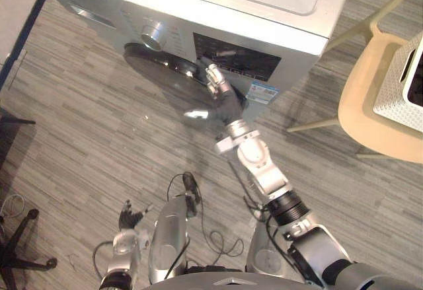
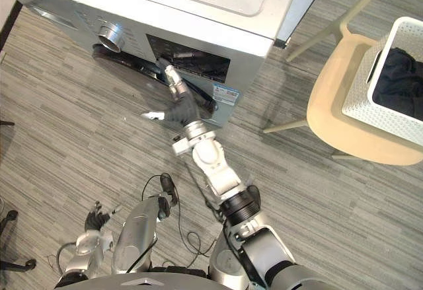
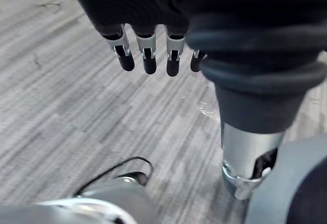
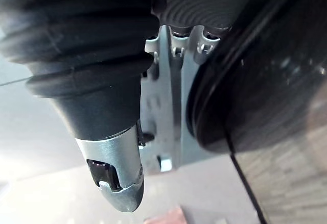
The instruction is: Pick up the laundry basket with both hands and put the clothes into the washing machine.
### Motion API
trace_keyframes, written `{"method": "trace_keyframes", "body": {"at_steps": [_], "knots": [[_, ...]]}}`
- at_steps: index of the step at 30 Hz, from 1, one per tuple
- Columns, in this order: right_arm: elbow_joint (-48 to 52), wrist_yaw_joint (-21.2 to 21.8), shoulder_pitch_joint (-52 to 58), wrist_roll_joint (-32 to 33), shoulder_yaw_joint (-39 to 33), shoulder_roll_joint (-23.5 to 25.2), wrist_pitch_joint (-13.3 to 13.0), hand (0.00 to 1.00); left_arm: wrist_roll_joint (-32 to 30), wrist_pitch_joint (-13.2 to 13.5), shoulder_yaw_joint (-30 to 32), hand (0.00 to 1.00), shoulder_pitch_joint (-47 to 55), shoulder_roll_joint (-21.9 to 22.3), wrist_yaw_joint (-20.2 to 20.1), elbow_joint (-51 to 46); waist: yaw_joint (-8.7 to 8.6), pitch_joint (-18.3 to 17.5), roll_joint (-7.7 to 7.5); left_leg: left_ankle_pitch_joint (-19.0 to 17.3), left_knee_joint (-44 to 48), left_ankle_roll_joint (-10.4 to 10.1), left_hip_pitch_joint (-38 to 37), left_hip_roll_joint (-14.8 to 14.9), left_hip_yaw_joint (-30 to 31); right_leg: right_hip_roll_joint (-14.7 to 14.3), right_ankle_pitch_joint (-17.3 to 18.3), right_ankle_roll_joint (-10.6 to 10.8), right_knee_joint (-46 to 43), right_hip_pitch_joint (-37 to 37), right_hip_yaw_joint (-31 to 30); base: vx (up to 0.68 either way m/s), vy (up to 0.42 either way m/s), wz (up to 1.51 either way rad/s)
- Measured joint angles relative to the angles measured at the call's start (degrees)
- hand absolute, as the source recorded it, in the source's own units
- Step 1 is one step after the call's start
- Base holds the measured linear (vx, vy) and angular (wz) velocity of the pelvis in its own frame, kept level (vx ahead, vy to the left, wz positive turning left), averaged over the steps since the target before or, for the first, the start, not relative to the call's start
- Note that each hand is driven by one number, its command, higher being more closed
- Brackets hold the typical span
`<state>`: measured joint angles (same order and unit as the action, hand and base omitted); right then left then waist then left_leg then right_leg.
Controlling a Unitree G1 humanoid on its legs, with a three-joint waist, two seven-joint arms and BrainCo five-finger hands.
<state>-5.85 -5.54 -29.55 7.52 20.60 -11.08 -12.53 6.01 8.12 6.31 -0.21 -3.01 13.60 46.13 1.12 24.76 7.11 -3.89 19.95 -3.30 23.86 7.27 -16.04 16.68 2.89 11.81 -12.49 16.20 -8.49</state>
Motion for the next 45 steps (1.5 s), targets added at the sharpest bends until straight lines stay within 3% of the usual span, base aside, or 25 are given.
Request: {"method": "trace_keyframes", "body": {"at_steps": [3, 7, 10, 14, 17, 19, 25, 27, 29, 32, 34, 35, 36, 40, 45], "knots": [[-2.16, 0.28, -3.9, -2.67, 0.42, -5.51, 0.45, 0.0, 1.13, 0.76, -0.86, 0.0, -1.59, 0.42, -0.01, -2.44, -0.37, 0.12, 0.17, 2.96, -4.07, -0.03, 0.04, -0.41, 0.02, -0.06, -1.79, -0.16, 0.98, 1.28, 0.85, -0.03, -0.014, 0.03], [-5.6, 0.81, -12.27, -12.86, 1.11, -11.53, 2.76, 0.0, 1.67, 1.65, -3.69, 0.0, -3.17, 1.31, -0.13, -5.07, 0.61, 1.85, 0.86, 7.91, -10.46, 0.1, 0.62, -0.88, 0.52, -0.23, -2.79, -0.06, 1.78, 3.62, 3.02, -0.12, -0.05, 0.13], [-7.34, 0.44, -17.62, -14.8, 0.3, -12.86, 4.05, 0.0, 1.66, 1.54, -4.24, 0.0, -3.69, 1.37, -0.46, -5.04, 1.05, 3.72, 1.02, 11.34, -14.32, -0.33, 1.46, -1.02, 1.23, -0.71, -2.82, 0.09, 2.74, 4.98, 4.59, -0.19, -0.063, 0.07], [-12.96, 0.6, -23.4, -14.18, -0.45, -12.93, 3.61, 0.0, 1.65, 1.05, -4.59, 0.0, -3.65, 1.59, -1.58, -4.84, 2.16, 4.19, 1.46, 15.96, -19.25, -0.65, 1.98, -0.14, 2.17, -2.27, -2.27, 0.75, 2.62, 6.99, 6.17, -0.16, -0.07, 0.07], [-19.05, 1.9, -26.62, -6.89, 0.42, -13.48, 3.7, 0.0, 1.85, 1.05, -4.85, 0.0, -3.75, 1.99, -1.63, -3.88, 2.85, 4.19, 1.47, 17.57, -20.98, -1.08, 1.98, -0.09, 2.91, -2.56, -2.33, 0.66, 1.32, 7.92, 6.55, -0.13, -0.051, 0.1], [-22.13, 3.73, -27.81, -0.56, 3.55, -16.38, 2.94, 0.0, 2.87, 1.03, -4.93, 0.0, -3.87, 1.97, -1.8, -2.43, 3.65, 4.18, 1.48, 18.0, -21.61, -1.43, 2.04, -0.12, 3.89, -2.61, -2.43, 0.55, 1.1, 7.8, 7.57, -0.09, -0.032, 0.15], [-21.54, 13.31, -29.05, 18.22, 14.11, -25.23, 3.0, 0.0, 4.57, 1.03, -8.23, 0.0, -3.58, 1.74, -3.83, -2.55, 3.7, 4.02, 1.73, 18.76, -23.16, -2.39, 2.04, -0.32, 8.31, -3.04, -2.49, 0.49, 1.08, 7.08, 9.9, -0.03, -0.048, 0.12], [-16.07, 21.36, -29.09, 31.0, 22.32, -31.45, 6.53, 0.0, 4.72, 1.18, -10.53, 0.0, -2.94, 1.59, -4.97, -6.54, 3.44, 3.77, 2.07, 18.76, -23.02, -2.4, 2.0, -0.23, 9.95, -3.31, -2.25, 0.82, 1.14, 6.14, 11.35, 0.01, -0.06, 0.17], [-12.63, 25.77, -29.16, 35.75, 26.39, -33.03, 9.07, 0.0, 5.0, 1.4, -11.52, 0.0, -2.76, 1.52, -5.3, -10.25, 3.85, 3.1, 3.09, 18.76, -23.1, -2.4, 2.06, -0.13, 10.58, -3.36, -2.03, 0.87, 1.12, 5.65, 12.36, 0.03, -0.064, 0.19], [-8.73, 29.6, -24.16, 40.35, 28.65, -30.59, 12.73, 0.0, 5.04, 1.89, -11.17, 0.0, -2.7, 1.28, -4.85, -18.41, 6.47, 1.57, 5.33, 18.79, -23.16, -2.41, 2.6, -0.29, 11.4, -3.13, -1.04, 0.82, 0.31, 5.5, 13.9, 0.07, -0.069, 0.25], [-7.48, 31.01, -17.42, 42.6, 26.37, -26.3, 14.48, 0.0, 5.04, 2.17, -10.11, 0.0, -2.67, 1.2, -3.72, -23.75, 8.0, 0.95, 6.21, 20.22, -23.21, -2.46, 3.04, -0.3, 11.56, -3.03, -0.08, 1.1, -0.92, 5.63, 14.5, 0.11, -0.069, 0.32], [-7.38, 31.11, -12.68, 45.37, 23.32, -21.43, 15.33, 0.0, 5.01, 2.23, -8.5, 0.0, -2.72, 1.23, -2.85, -27.25, 8.34, 0.94, 6.23, 21.04, -23.49, -1.61, 3.04, -0.72, 12.0, -2.52, 0.59, 0.92, -1.54, 5.5, 15.45, 0.15, -0.072, 0.32], [-7.07, 31.08, -9.34, 48.19, 21.36, -16.81, 15.49, 0.0, 5.01, 2.28, -6.96, 0.0, -2.99, 1.25, -1.77, -30.53, 8.25, 0.94, 6.23, 21.55, -24.21, -1.51, 3.01, -1.29, 12.63, -2.01, 1.16, 1.11, -2.27, 5.62, 15.99, 0.18, -0.085, 0.34], [-6.33, 30.13, -6.27, 56.16, 23.14, -10.3, 13.62, 0.0, 4.99, 2.41, -4.31, 0.0, -4.07, 1.42, 1.24, -40.01, 7.59, 1.01, 6.14, 21.64, -24.26, -1.43, 1.9, -2.54, 12.79, -0.39, 1.53, 1.21, -2.89, 4.55, 16.64, 0.1, -0.048, 0.15], [-6.27, 30.51, -2.34, 56.25, 23.68, -11.13, 12.01, 0.0, 2.51, 3.82, -1.78, 0.0, -5.21, 2.24, 3.77, -50.97, 6.22, 1.49, 5.45, 20.65, -24.33, -1.67, 1.01, -2.51, 12.74, -0.47, 3.3, 0.61, -4.05, 4.37, 16.66, -0.04, -0.035, 0.0]]}}
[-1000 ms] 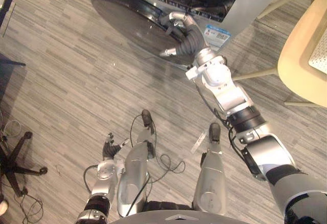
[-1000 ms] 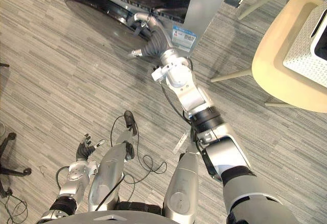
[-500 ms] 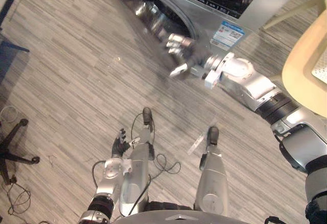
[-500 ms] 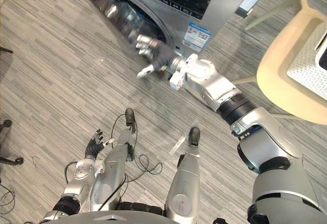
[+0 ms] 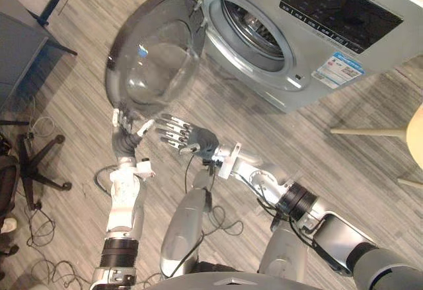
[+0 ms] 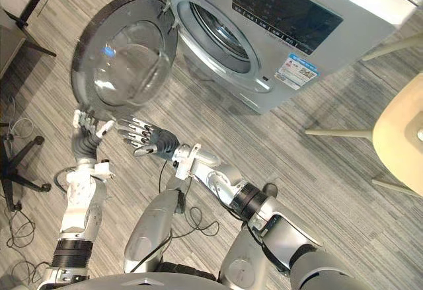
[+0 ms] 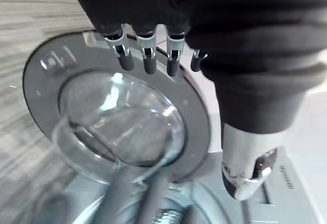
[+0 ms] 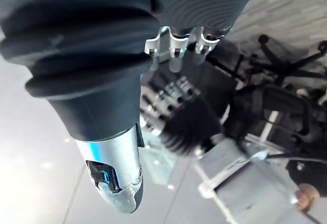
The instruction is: Pick up the laundry basket with both hands and put the clothes into the washing machine.
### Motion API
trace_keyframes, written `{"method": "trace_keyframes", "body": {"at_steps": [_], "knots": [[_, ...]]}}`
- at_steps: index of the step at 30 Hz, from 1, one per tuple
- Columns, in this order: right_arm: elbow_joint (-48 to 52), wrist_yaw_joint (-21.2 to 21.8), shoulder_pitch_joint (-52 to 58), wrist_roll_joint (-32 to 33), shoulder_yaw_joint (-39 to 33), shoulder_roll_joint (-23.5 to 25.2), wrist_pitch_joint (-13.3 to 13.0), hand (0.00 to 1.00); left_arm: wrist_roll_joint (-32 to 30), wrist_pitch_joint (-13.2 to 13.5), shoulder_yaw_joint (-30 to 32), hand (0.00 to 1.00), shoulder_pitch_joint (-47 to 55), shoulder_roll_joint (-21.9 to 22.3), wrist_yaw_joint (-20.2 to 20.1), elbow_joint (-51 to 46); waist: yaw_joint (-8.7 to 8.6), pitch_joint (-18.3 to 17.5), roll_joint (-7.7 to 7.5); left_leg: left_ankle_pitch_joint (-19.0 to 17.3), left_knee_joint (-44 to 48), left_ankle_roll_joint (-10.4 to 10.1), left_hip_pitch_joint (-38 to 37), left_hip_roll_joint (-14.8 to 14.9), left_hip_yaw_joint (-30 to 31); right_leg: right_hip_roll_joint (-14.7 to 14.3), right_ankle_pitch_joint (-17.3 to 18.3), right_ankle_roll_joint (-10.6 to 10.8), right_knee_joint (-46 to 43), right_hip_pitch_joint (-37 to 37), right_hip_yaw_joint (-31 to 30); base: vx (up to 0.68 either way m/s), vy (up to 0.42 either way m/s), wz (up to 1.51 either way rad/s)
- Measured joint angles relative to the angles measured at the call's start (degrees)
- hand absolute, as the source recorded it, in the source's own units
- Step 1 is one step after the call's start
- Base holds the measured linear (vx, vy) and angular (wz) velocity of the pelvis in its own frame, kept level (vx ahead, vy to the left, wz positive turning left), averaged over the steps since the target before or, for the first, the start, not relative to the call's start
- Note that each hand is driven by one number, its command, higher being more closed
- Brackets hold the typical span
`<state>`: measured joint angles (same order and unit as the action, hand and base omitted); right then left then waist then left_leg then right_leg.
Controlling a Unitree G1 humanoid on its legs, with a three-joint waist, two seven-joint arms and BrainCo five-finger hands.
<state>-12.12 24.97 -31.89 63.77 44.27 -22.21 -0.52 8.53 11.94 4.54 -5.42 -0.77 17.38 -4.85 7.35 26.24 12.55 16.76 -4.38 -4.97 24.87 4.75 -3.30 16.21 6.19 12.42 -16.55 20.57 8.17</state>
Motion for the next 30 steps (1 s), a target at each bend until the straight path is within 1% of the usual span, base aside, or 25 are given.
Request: {"method": "trace_keyframes", "body": {"at_steps": [3, 4, 6, 7, 8, 9, 10, 11, 12, 13, 14, 15, 16, 17, 18, 19, 20, 22, 23, 24, 25, 27, 28, 30], "knots": [[0.18, 0.04, 4.33, -0.11, -0.98, -0.9, -2.04, 0.0, -0.44, 1.51, 1.72, 0.0, -0.83, 0.24, 3.55, -5.66, -0.97, 0.6, -0.86, -0.18, -0.01, 0.25, 0.14, 0.16, -0.17, -0.1, 0.01, -0.05, -0.37, 0.41, -0.21, -0.06, -0.047, -0.04], [0.81, 0.11, 6.51, -0.17, -1.82, -0.89, -2.48, 0.0, -0.44, 2.47, 1.63, 0.0, -0.87, 0.21, 3.9, -7.89, -1.29, 0.8, -1.17, -0.17, -0.01, 0.25, 0.15, 0.16, -0.27, -0.1, -0.05, -0.14, -0.29, 0.41, -0.27, -0.01, -0.046, -0.02], [2.31, 0.64, 9.13, -0.2, -2.35, -0.69, -3.02, 0.0, -0.44, 4.1, 0.69, 0.0, -0.87, -0.66, 3.34, -9.24, -1.46, 1.17, -1.71, -0.15, 0.0, 0.25, 0.15, 0.18, -0.72, -0.12, -0.14, -0.22, -0.15, 0.64, -0.73, 0.01, -0.06, -0.07], [2.46, 0.94, 9.62, -0.24, -2.49, -0.47, -3.19, 0.0, -0.36, 4.33, 0.04, 0.0, -0.8, -1.22, 2.92, -9.16, -1.51, 1.29, -1.88, -0.14, 0.0, 0.25, 0.15, 0.22, -0.96, -0.14, -0.19, -0.22, -0.13, 0.77, -0.97, 0.03, -0.069, -0.11], [2.44, 1.08, 10.21, -0.47, -2.79, -0.14, -3.31, 0.0, -0.02, 4.44, -0.91, 0.0, -0.71, -2.15, 1.32, -8.67, -1.5, 1.45, -2.13, -0.07, 0.0, 0.17, 0.17, 0.25, -1.26, -0.15, -0.26, -0.19, -0.04, 0.96, -1.19, 0.04, -0.075, -0.1], [2.17, 1.13, 10.88, -0.72, -2.94, 0.06, -3.38, 0.0, 0.61, 4.93, -3.05, 0.0, -1.06, -4.47, -1.39, -5.79, -1.47, 1.46, -2.15, 0.01, 0.01, 0.05, 0.36, 0.32, -1.43, -0.17, -0.39, -0.06, 0.08, 1.22, -1.31, 0.05, -0.094, -0.1], [1.96, 1.18, 11.03, -0.71, -2.92, 0.16, -3.17, 0.0, 2.1, 5.04, -5.44, 0.0, -2.28, -7.71, -5.06, -0.59, -1.51, 1.48, -2.18, -0.01, 0.01, 0.04, 0.57, 0.43, -1.58, -0.27, -0.51, 0.05, 0.2, 1.51, -1.4, 0.05, -0.082, -0.09], [1.7, 1.22, 11.17, -0.71, -2.9, 0.34, -3.04, 0.0, 3.37, 4.89, -6.4, 0.0, -3.3, -9.31, -7.23, 2.72, -1.59, 1.57, -2.31, -0.02, 0.01, 0.02, 0.66, 0.56, -1.7, -0.37, -0.81, 0.41, 0.25, 1.69, -1.46, 0.05, -0.091, -0.16], [0.23, 1.29, 10.94, -0.71, -2.93, 1.21, -3.01, 0.0, 5.86, 4.18, -7.78, 0.0, -6.38, -12.72, -11.1, 10.42, -1.76, 1.92, -2.87, -0.09, 0.02, -0.07, 0.71, 0.95, -2.2, -0.71, -1.02, 0.28, 0.28, 2.14, -1.82, 0.03, -0.079, -0.22], [-1.22, 1.28, 10.48, -0.71, -3.09, 1.67, -2.99, 0.0, 7.7, 3.13, -8.51, 0.0, -9.09, -15.3, -13.49, 16.67, -1.93, 2.23, -3.46, -0.16, 0.02, -0.16, 0.78, 1.27, -2.76, -1.03, -1.18, 0.26, 0.2, 2.73, -2.45, 0.03, -0.105, -0.33], [-3.14, 1.32, 10.35, -0.88, -4.04, 2.01, -2.7, 0.0, 10.63, 1.21, -9.58, 0.0, -12.69, -18.87, -16.7, 23.94, -2.1, 2.39, -4.17, -0.17, 0.03, -0.17, 1.26, 1.69, -3.34, -1.43, -1.55, 0.07, 0.18, 3.56, -2.94, 0.04, -0.118, -0.28], [-4.96, 1.31, 10.64, -1.2, -5.18, 1.95, -1.98, 0.0, 12.1, -1.01, -9.77, 0.0, -16.43, -22.27, -19.31, 29.32, -2.73, 2.67, -4.86, 0.1, 0.06, 0.14, 1.71, 1.94, -3.45, -1.67, -1.77, 0.09, 0.28, 4.05, -3.01, 0.05, -0.113, -0.2], [-5.59, 1.3, 11.25, -1.23, -5.87, 1.67, -1.61, 0.0, 12.4, -1.95, -9.77, 0.0, -18.61, -23.84, -20.15, 31.58, -2.88, 2.59, -5.28, 0.1, 0.21, 0.14, 2.2, 2.05, -3.51, -1.74, -1.78, 0.08, 0.23, 4.54, -3.04, 0.05, -0.085, -0.11], [-6.45, 1.31, 12.97, -1.24, -7.2, 1.17, -1.21, 0.0, 12.58, -3.36, -9.68, 0.0, -23.11, -26.81, -20.77, 34.88, -2.92, 2.95, -6.2, 0.11, 0.28, 0.13, 2.33, 2.3, -3.78, -1.98, -1.84, 0.02, 0.19, 4.86, -3.24, 0.03, -0.062, -0.07], [-6.57, 1.31, 14.15, -1.23, -7.9, 1.01, -0.91, 0.0, 12.58, -3.92, -9.55, 0.0, -25.38, -28.01, -20.83, 36.13, -2.99, 2.99, -6.64, 0.11, 0.27, 0.12, 2.43, 2.42, -3.8, -2.06, -1.84, 0.01, 0.16, 4.97, -3.24, 0.04, -0.081, -0.11], [-5.73, 1.31, 17.67, -1.25, -9.21, 0.73, -0.3, 0.0, 11.18, -5.26, -9.01, 0.0, -30.9, -30.89, -20.59, 37.42, -3.1, 2.97, -7.95, 0.07, 0.28, 0.08, 2.79, 2.78, -4.13, -2.24, -1.84, 0.01, -0.04, 5.5, -3.25, 0.05, -0.095, -0.06], [-4.73, 1.3, 19.25, -1.35, -9.56, 0.54, -0.23, 0.0, 9.84, -5.59, -9.0, 0.0, -33.24, -32.2, -20.48, 37.71, -3.34, 2.94, -8.44, 0.05, 0.29, 0.05, 3.1, 2.9, -4.16, -2.32, -1.83, 0.0, -0.06, 5.71, -3.2, 0.05, -0.092, -0.03], [1.07, 1.37, 25.59, -3.64, -10.57, -0.81, -0.09, 0.0, 5.77, -5.95, -8.98, 0.0, -41.62, -36.8, -20.24, 39.75, -4.72, 2.78, -10.51, -0.02, 0.34, -0.04, 4.24, 3.5, -4.79, -2.43, -1.83, 0.0, -0.36, 6.81, -2.94, 0.04, -0.068, -0.02], [2.77, 1.45, 27.06, -4.16, -10.84, -1.03, 0.03, 0.0, 4.88, -5.97, -9.03, 0.0, -43.76, -37.77, -20.23, 40.55, -5.02, 2.82, -11.06, -0.25, 0.34, -0.33, 4.57, 3.64, -5.1, -2.49, -1.86, -0.02, -0.42, 7.2, -2.94, 0.03, -0.052, -0.02], [5.14, 2.17, 29.3, -5.7, -10.96, -1.69, 0.29, 0.0, 3.0, -6.04, -9.03, 0.0, -47.99, -39.13, -20.22, 42.59, -5.92, 2.94, -11.79, -0.33, 0.35, 0.01, 5.36, 4.37, -6.97, -2.68, -1.9, -0.08, -0.43, 7.67, -2.55, 0.03, -0.047, 0.03], [5.62, 2.44, 30.16, -6.21, -10.96, -1.84, 0.4, 0.0, 1.79, -6.05, -9.04, 0.0, -50.01, -39.38, -20.2, 43.83, -6.2, 2.96, -12.19, -0.12, 0.34, 0.25, 5.63, 4.91, -8.47, -2.77, -1.91, -0.09, -0.43, 7.85, -2.41, 0.03, -0.052, 0.02], [6.43, 2.47, 32.02, -9.83, -10.93, -1.77, 1.02, 0.0, -3.23, -6.11, -9.19, 0.0, -55.26, -40.68, -20.25, 47.69, -6.35, 2.96, -14.05, 0.63, 0.29, 0.6, 6.4, 5.78, -10.7, -3.19, -2.1, -0.36, -0.32, 8.92, -2.52, 0.05, -0.073, -0.1], [6.8, 2.49, 32.49, -10.39, -10.82, -1.08, 1.32, 0.0, -5.07, -6.37, -9.17, 0.0, -57.52, -41.89, -20.31, 50.4, -6.46, 2.92, -14.82, 0.76, 0.25, 0.65, 7.06, 6.18, -10.94, -3.53, -2.27, -0.58, -0.08, 9.52, -2.55, 0.06, -0.063, -0.1], [7.59, 2.5, 33.44, -12.31, -10.88, -0.32, 1.6, 0.0, -6.29, -6.93, -9.07, 0.0, -60.76, -43.19, -20.52, 53.87, -6.6, 2.96, -14.9, 0.94, 0.13, 0.63, 8.38, 6.88, -11.27, -3.76, -2.35, -0.71, 0.43, 10.25, -1.63, 0.05, -0.045, 0.01]]}}
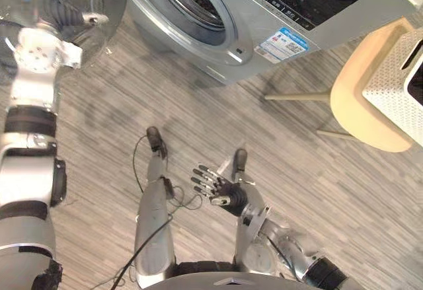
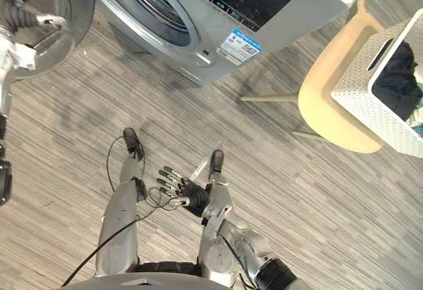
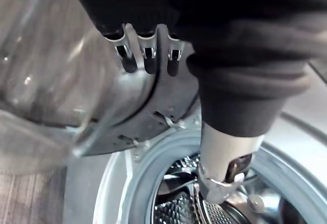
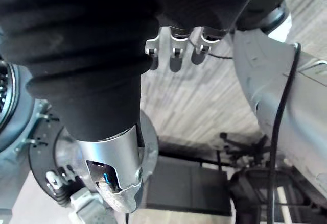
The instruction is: Pick up the laundry basket with both hands and put the clothes into the washing machine.
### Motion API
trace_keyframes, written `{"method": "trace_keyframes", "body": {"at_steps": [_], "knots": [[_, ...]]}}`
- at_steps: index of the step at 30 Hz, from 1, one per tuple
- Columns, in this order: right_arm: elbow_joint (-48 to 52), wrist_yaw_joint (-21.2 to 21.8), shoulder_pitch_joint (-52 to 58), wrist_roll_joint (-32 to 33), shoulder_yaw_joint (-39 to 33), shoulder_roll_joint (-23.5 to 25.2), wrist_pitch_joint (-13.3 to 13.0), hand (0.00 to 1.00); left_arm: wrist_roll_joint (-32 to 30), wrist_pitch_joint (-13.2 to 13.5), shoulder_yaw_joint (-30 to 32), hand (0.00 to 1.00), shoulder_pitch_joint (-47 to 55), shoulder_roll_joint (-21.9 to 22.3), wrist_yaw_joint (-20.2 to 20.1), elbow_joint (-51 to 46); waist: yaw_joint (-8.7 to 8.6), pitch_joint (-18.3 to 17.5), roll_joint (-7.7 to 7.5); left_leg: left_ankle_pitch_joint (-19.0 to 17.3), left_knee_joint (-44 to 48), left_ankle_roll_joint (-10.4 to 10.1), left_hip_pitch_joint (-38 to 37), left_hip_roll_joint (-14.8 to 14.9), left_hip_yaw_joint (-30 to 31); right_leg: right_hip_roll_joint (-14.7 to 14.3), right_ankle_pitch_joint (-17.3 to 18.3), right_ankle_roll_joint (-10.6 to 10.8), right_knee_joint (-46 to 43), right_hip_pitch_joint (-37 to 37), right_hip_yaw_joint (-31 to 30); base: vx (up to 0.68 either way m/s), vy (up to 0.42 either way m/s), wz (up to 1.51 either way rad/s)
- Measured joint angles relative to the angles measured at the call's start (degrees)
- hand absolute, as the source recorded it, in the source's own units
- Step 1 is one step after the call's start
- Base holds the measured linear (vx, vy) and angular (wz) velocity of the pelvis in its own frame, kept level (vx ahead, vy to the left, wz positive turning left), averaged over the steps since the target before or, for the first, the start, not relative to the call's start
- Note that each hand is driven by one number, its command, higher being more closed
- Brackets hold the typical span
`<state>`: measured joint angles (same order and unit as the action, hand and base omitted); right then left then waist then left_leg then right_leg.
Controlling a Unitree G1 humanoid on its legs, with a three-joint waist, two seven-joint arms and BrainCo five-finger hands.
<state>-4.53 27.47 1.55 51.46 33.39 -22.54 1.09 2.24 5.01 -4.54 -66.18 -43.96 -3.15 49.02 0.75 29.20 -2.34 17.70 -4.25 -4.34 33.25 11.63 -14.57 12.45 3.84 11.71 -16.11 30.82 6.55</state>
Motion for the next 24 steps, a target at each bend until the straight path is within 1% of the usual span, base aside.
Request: {"method": "trace_keyframes", "body": {"at_steps": [2, 4, 6, 8, 13, 17, 19, 22, 23, 24], "knots": [[1.07, -0.03, 0.53, -0.24, 0.05, 0.08, 0.42, 0.0, -0.1, 0.91, -0.14, 0.0, -1.31, -0.14, -1.39, -1.23, 0.25, 0.02, -0.04, 0.23, -0.04, 0.06, 1.12, 0.9, -1.96, -0.4, -0.07, -0.1, 0.04, 1.06, 0.29, 0.05, -0.049, -0.02], [2.31, -0.09, 0.55, -0.21, -0.18, 0.8, 0.3, 0.0, -0.09, 0.96, 0.48, 0.0, -4.72, -0.15, -1.1, -0.15, -0.02, 0.05, -0.26, 0.63, -0.11, 0.11, 2.58, 1.56, -2.47, -0.87, -0.21, -0.31, 0.19, 2.34, 0.57, 0.04, -0.04, -0.07], [2.34, -0.25, 0.57, -0.08, -0.52, 2.56, 0.16, 0.0, -0.08, 0.93, 2.77, 0.0, -6.31, -0.16, -0.99, 1.05, -0.98, 0.12, -0.41, 0.92, -0.12, 0.17, 3.73, 1.77, -2.63, -1.05, -0.26, -0.38, 0.36, 3.43, 0.5, 0.04, -0.009, -0.07], [1.94, -0.37, 1.46, -0.07, -0.71, 3.96, 0.3, 0.0, -0.1, 0.16, 3.6, 0.0, -6.74, 0.02, -0.99, 2.23, -1.61, 0.14, -0.44, 1.07, -0.11, 0.06, 3.74, 2.05, -2.73, -1.34, -0.41, -0.55, 0.72, 3.28, 0.46, 0.06, -0.007, -0.05], [0.98, -0.28, 4.23, 0.0, -0.79, 3.85, 1.17, 0.0, -0.16, -1.59, 7.34, 0.0, -6.83, -0.04, -1.12, 3.13, -1.13, 0.13, -0.43, 1.45, -0.1, -0.48, 3.54, 3.35, -2.93, -2.56, -0.41, -0.59, 0.77, 3.13, 0.69, 0.03, -0.027, -0.05], [0.0, -0.1, 4.38, 0.08, -0.79, 3.82, 1.51, 0.0, -0.11, -2.84, 9.07, 0.0, -6.31, -0.07, -1.12, 4.03, -0.72, 0.13, -0.43, 1.44, -0.1, -0.58, 3.02, 3.5, -3.12, -2.65, -0.4, -0.62, 0.77, 2.73, 0.62, 0.01, -0.006, -0.01], [-1.05, -0.1, 4.39, 0.07, -0.83, 3.81, 1.59, 0.0, -0.07, -2.96, 9.07, 0.0, -5.32, -0.16, -1.14, 3.95, -0.23, 0.12, -0.43, 1.15, -0.1, -0.89, 2.22, 3.54, -3.21, -2.64, -0.39, -0.63, 0.78, 1.95, 0.61, 0.0, 0.0, 0.0], [-1.47, -0.11, 4.77, -0.18, -2.35, 3.93, 1.61, 0.0, 0.53, -3.24, 9.47, 0.0, -0.25, -0.83, -1.43, 0.74, 0.66, 0.11, -0.44, -0.32, 1.55, -1.01, 1.68, 3.75, -3.82, -2.57, -0.43, -0.71, 0.85, 1.11, 0.34, 0.0, -0.009, -0.04], [-2.48, -0.12, 4.91, -0.97, -3.92, 3.93, 1.53, 0.0, 1.04, -3.24, 9.58, 0.0, 3.66, -0.82, -1.51, -1.85, 0.91, 0.08, -0.47, -1.18, 3.52, -0.6, 1.83, 3.9, -4.14, -2.41, -0.48, -0.77, 0.85, 0.75, -0.01, 0.01, -0.02, -0.1], [-3.92, -0.27, 4.96, -2.52, -5.9, 3.9, 1.5, 0.0, 1.05, -3.26, 9.61, 0.0, 8.72, -0.77, -1.53, -4.62, 0.8, 0.08, -0.47, -2.53, 6.18, -0.45, 1.84, 4.18, -4.23, -2.29, -0.48, -0.77, 0.84, -0.15, -0.37, 0.01, -0.019, -0.08]]}}
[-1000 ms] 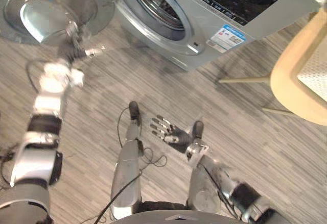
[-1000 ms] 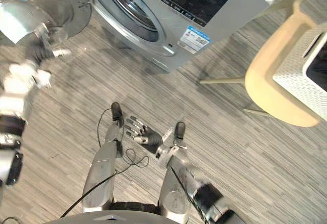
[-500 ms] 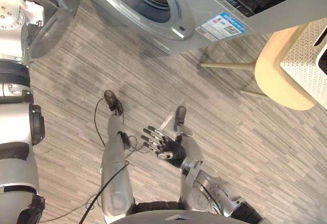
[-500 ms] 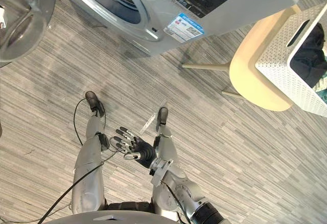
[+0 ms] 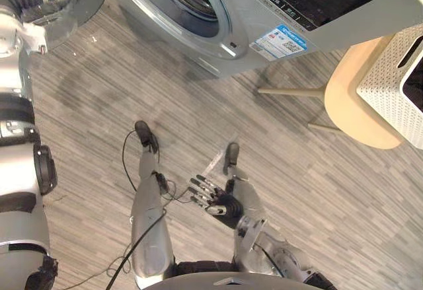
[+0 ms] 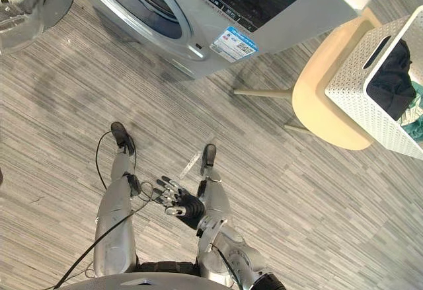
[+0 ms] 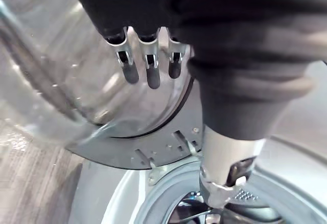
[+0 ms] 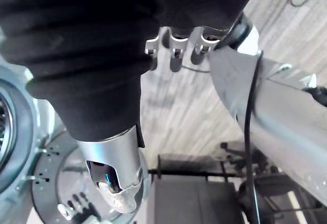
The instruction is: Pick up the laundry basket with both hands and put the clothes into the washing machine.
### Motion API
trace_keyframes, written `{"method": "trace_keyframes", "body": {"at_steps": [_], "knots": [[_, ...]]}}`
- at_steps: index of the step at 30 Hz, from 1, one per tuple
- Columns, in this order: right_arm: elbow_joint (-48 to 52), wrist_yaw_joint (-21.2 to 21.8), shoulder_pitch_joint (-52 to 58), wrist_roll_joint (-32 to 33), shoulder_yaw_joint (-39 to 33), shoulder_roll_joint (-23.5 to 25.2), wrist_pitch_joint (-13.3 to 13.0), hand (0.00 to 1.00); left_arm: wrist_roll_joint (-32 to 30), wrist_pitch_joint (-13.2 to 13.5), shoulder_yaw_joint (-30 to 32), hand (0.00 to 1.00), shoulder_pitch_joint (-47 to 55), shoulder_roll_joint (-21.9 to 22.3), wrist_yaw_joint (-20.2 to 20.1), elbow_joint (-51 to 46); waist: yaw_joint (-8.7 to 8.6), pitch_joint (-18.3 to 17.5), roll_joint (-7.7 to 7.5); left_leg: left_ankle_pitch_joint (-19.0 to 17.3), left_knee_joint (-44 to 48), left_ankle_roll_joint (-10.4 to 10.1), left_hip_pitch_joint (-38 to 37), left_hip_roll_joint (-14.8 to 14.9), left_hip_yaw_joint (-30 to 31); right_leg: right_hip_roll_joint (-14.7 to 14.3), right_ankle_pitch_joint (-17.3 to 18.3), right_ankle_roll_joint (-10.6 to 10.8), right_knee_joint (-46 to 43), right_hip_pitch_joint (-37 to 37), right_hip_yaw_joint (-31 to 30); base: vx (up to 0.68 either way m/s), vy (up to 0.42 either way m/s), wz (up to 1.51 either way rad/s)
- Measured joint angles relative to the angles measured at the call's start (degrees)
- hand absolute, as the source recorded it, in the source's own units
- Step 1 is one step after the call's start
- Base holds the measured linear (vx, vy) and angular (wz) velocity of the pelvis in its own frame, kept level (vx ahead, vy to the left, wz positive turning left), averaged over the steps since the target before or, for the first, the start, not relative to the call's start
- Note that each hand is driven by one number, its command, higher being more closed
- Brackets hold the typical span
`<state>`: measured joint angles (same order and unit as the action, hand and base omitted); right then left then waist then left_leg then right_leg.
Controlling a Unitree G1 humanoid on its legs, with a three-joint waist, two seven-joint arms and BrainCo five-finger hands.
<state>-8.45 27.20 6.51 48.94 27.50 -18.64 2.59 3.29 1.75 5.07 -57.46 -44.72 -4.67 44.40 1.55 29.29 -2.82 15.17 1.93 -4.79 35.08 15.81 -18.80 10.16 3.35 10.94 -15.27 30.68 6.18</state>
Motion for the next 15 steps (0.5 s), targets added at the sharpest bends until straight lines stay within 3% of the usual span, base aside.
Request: {"method": "trace_keyframes", "body": {"at_steps": [2, 6, 8, 10, 13, 15], "knots": [[-2.04, -0.51, 0.41, -3.71, -3.54, -0.06, 0.03, 0.0, -0.02, 0.07, 0.16, 0.0, 9.08, 0.89, -0.03, -3.89, -0.14, -0.03, -0.05, -3.39, 5.69, 0.28, -0.46, 1.0, -0.78, 0.0, -0.04, -0.04, -0.03, -2.01, -1.06, 0.03, -0.014, -0.24], [-4.06, -2.86, 3.5, -11.27, -11.02, 0.02, -1.02, 0.0, -0.02, 0.07, 2.34, 0.0, 28.0, 7.57, -1.71, -6.71, -0.14, -0.75, -0.01, -11.3, 15.35, 0.25, -6.98, 2.91, -5.95, 0.0, -0.15, -0.07, -0.25, -7.57, -6.22, 0.04, 0.008, -0.62], [-2.48, -5.46, 7.44, -17.37, -18.92, 1.99, -1.34, 0.0, -1.71, 0.06, 8.03, 0.0, 39.25, 16.84, -1.76, -6.75, -1.64, -4.93, 0.26, -16.84, 21.45, -0.17, -10.13, 5.01, -8.87, -0.35, -0.2, -0.08, -0.69, -9.41, -9.45, 0.04, 0.063, -0.88], [1.36, -8.51, 9.77, -19.35, -25.18, 5.49, -2.92, 0.0, -4.86, -0.08, 11.99, 0.0, 46.15, 23.4, 0.2, -5.9, -2.54, -5.98, 0.39, -20.83, 24.88, -0.84, -15.05, 7.13, -11.61, -1.26, -0.06, -0.2, -2.51, -11.59, -11.81, 0.02, 0.069, -0.94], [5.42, -13.38, 12.03, -21.69, -30.89, 10.02, -6.51, 0.0, -12.9, -0.64, 15.41, 0.0, 54.48, 32.07, 4.27, -3.19, -3.87, -10.52, 0.59, -24.02, 27.12, -2.42, -21.45, 8.65, -16.5, -1.39, 1.74, -1.07, -3.96, -12.9, -13.22, 0.0, 0.024, -0.98], [5.64, -15.68, 13.0, -24.66, -33.93, 12.49, -8.46, 0.0, -16.04, -0.68, 19.01, 0.0, 59.18, 38.3, 6.61, 2.47, -5.01, -14.53, 1.7, -24.51, 25.87, -3.43, -25.98, 8.44, -19.14, -1.1, 2.37, -1.77, -3.81, -13.72, -13.28, 0.01, -0.01, -0.68]]}}
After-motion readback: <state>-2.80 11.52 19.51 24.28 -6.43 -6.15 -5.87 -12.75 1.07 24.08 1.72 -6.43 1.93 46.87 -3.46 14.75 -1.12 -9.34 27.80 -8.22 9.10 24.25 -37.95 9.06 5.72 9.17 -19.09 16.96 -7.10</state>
